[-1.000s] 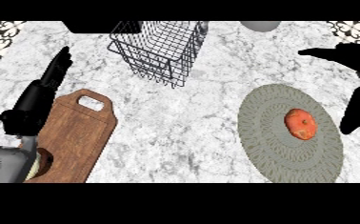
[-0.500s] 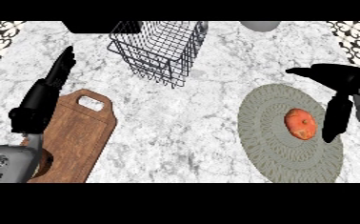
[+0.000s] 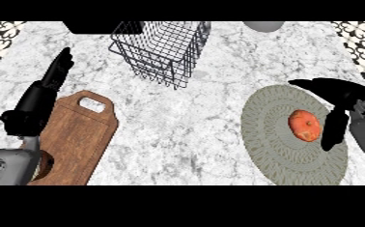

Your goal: Pick the squash from the placemat and place it in the basket

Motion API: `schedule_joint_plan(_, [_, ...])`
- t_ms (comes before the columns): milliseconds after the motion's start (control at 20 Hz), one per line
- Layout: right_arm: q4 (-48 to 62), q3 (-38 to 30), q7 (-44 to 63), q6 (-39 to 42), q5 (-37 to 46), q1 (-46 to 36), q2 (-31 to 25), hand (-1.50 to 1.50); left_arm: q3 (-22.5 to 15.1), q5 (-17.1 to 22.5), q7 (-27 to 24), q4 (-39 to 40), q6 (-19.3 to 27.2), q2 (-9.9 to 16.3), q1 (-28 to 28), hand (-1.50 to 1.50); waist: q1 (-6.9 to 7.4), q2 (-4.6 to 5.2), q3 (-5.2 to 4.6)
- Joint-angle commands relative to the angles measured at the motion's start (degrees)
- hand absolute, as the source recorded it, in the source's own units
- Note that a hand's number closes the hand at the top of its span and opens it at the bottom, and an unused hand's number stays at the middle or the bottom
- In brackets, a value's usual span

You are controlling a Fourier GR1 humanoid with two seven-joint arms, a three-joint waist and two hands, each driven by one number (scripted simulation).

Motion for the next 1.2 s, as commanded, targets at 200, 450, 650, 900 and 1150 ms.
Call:
schedule_joint_plan(200, [4.26, -1.98, -8.6, -4.55, 10.19, 1.84, 2.83, -1.5, 1.86, -3.09, 1.99, -2.31, -1.5, -2.47, 0.3, 0.0, 0.1, 0.0, 0.01])
schedule_joint_plan(450, [0.1, -3.24, -4.17, -2.98, 11.42, 4.04, 7.88, -1.5, 3.86, -3.9, 1.14, -0.1, -3.83, -3.03, -0.42, 0.0, -0.15, -0.04, -0.01])
schedule_joint_plan(650, [3.35, -5.34, -6.9, -2.81, 14.36, 3.24, 8.82, -1.5, 4.62, -4.94, 3.06, -1.24, -4.48, -4.61, -1.6, 0.0, -0.07, -0.03, -0.01])
schedule_joint_plan(900, [0.78, -6.37, -8.56, -3.14, 16.15, 7.41, 9.18, -1.5, 5.62, -3.98, 5.61, -7.52, -6.84, -4.72, 2.63, 0.0, -0.02, -0.09, -0.01])
schedule_joint_plan(1150, [3.27, -7.53, -12.51, -5.35, 19.32, 10.33, 8.3, -1.5, 6.34, -6.88, 3.51, -0.23, -6.45, -5.96, -2.9, 0.0, -0.31, -0.02, 0.0])
